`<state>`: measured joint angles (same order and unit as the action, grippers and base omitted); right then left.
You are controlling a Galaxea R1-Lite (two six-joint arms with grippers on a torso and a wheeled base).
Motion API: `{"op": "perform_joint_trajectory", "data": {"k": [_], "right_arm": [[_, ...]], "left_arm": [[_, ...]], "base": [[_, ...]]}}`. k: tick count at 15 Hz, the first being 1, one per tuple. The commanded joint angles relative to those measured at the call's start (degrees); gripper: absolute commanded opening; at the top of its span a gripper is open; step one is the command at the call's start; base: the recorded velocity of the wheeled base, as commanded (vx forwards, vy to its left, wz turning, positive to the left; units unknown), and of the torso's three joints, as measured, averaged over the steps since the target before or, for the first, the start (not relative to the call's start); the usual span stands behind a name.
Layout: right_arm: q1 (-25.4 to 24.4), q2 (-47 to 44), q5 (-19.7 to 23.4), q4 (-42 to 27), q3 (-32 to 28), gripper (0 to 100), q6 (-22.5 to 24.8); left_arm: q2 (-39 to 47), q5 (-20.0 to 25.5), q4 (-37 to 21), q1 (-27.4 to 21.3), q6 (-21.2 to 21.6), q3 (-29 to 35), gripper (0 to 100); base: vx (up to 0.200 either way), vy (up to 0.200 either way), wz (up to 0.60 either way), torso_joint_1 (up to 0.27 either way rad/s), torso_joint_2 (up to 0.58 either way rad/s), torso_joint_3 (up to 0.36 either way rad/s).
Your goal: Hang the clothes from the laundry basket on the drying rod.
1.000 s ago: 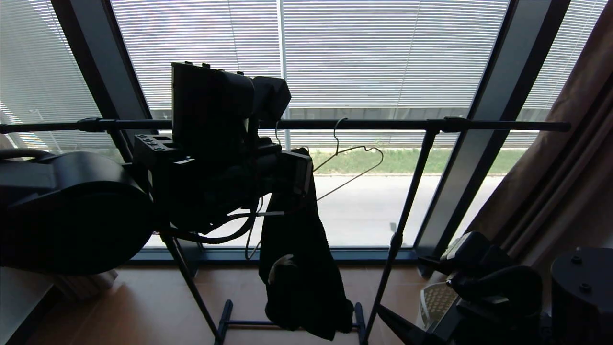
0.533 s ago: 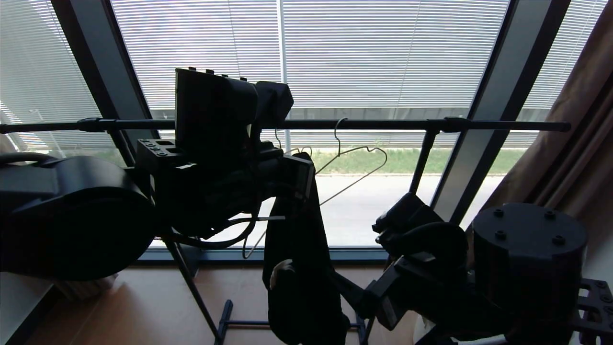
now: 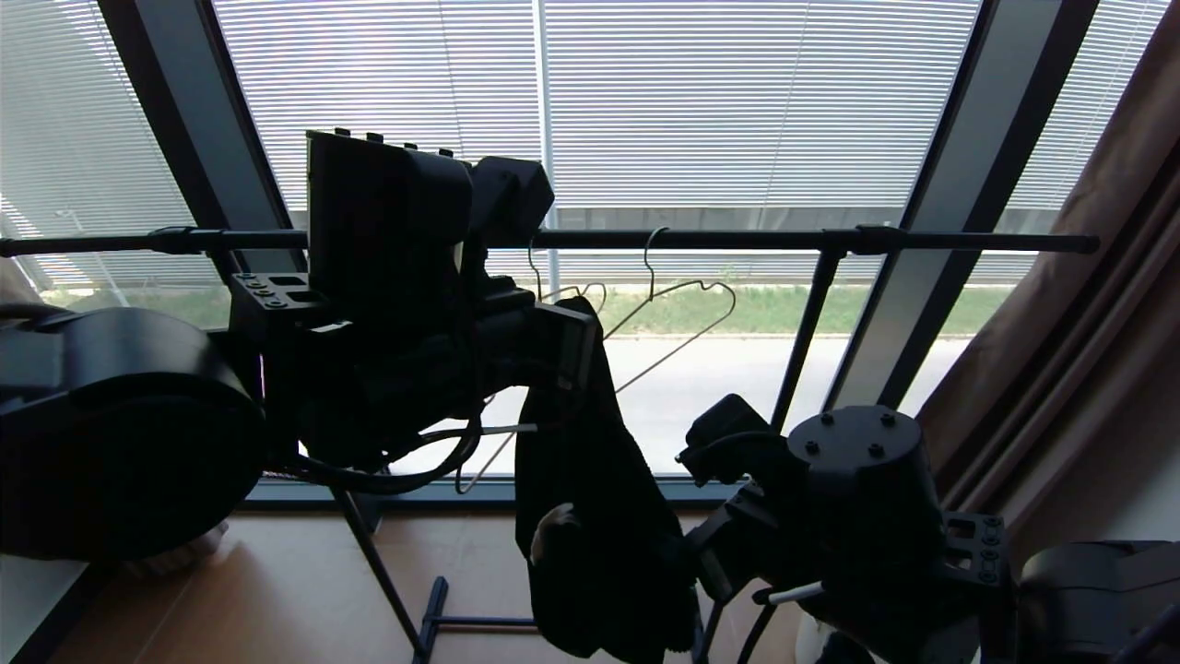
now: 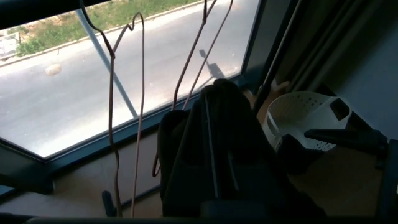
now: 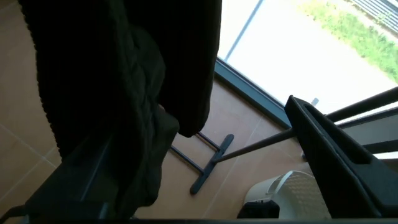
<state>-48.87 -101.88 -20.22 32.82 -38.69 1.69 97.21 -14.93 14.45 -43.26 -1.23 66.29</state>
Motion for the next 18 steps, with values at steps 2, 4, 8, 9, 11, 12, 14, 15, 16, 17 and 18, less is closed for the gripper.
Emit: {"op": "perform_joint_trajectory", "data": {"k": [2, 4, 8, 9, 11, 12, 14, 15, 16, 17, 18], "right_arm": [[0.5, 0.5, 0.1, 0.1, 2.8, 100, -1.7], [0.5, 0.4, 0.1, 1.3, 4.1, 100, -2.7], [0.5, -0.5, 0.2, 7.3, 7.7, 100, -2.7], [0.5, -0.5, 0.3, 7.4, 8.5, 100, -2.8], [0.5, -0.4, 0.3, 7.4, 9.1, 100, -3.6], [0.5, -0.4, 0.3, 7.4, 9.2, 100, -4.0], [0.5, -0.5, 0.4, 7.4, 8.7, 0, -4.2], [0.5, -0.3, 0.4, 7.5, 8.5, 0, -4.5], [0.7, -0.3, 0.4, 7.5, 8.5, 0, -4.7], [1.7, 0.0, 0.4, 7.5, 8.4, 0, -5.3], [3.1, 0.3, 0.2, 7.6, 8.5, 0, -6.4]], "left_arm": [[-1.6, 0.1, 0.1, 0.0, 0.0, -1.4, 0], [-2.5, 1.0, 0.1, 0.0, -0.1, -1.9, 0], [-3.3, 1.9, 0.1, 0.0, -0.1, -2.7, 0], [-3.4, 1.9, 0.1, 0.0, -0.1, -2.8, 0], [-3.4, 2.0, 0.1, 0.0, -0.1, -2.7, 0], [-3.4, 2.0, 0.1, 0.0, -0.1, -2.7, 0], [-3.4, 2.2, 0.2, 0.0, -0.3, -3.1, 0], [-3.4, 2.8, 0.2, 0.0, -0.7, -3.5, 0], [-3.9, 3.6, 0.3, 0.0, -0.8, -4.3, 0], [-4.7, 5.0, 1.4, 0.2, -0.8, -5.6, 0], [-5.2, 6.6, 3.0, 0.5, -0.8, -7.5, 0]], "base": [[0.0, 0.0, 0.0, 0.0, 0.0, 0.0], [0.0, 0.0, 0.0, 0.0, 0.0, 0.0], [0.0, 0.0, 0.0, 0.0, 0.0, 0.0], [0.0, 0.0, 0.0, 0.0, 0.0, 0.0], [0.0, 0.0, 0.0, 0.0, 0.0, 0.0], [0.0, 0.0, 0.0, 0.0, 0.0, 0.0], [0.0, 0.0, 0.0, 0.0, 0.0, 0.0], [0.0, 0.0, 0.0, 0.0, 0.0, 0.0], [0.0, 0.0, 0.0, 0.0, 0.0, 0.0], [0.0, 0.0, 0.0, 0.0, 0.0, 0.0], [0.0, 0.0, 0.0, 0.0, 0.0, 0.0]]}}
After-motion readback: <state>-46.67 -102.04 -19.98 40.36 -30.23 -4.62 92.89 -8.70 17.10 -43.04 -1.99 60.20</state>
